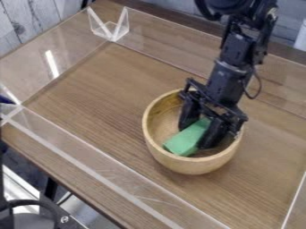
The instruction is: Remove the green block from inside the brown bowl and put it on the table
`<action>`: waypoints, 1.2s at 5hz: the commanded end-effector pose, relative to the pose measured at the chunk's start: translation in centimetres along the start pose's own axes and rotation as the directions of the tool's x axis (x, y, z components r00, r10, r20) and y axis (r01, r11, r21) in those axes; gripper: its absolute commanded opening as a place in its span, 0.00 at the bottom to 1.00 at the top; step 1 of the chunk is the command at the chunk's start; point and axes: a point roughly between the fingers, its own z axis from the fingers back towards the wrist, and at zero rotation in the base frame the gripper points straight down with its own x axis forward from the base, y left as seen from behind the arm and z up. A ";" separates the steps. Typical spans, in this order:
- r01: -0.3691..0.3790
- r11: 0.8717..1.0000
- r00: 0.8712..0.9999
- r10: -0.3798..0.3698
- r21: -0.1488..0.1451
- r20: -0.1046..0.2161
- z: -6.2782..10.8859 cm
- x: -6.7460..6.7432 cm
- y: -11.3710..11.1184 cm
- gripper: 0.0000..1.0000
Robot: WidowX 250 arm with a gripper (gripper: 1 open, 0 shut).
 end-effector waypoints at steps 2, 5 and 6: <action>0.015 0.999 0.994 -0.019 0.036 0.110 3.7 -0.3 -0.9 0.00; -0.025 1.000 0.986 0.024 0.003 0.168 6.4 -1.1 -1.9 0.00; 0.021 1.000 0.981 -0.016 -0.021 0.193 8.3 -1.5 -1.6 0.00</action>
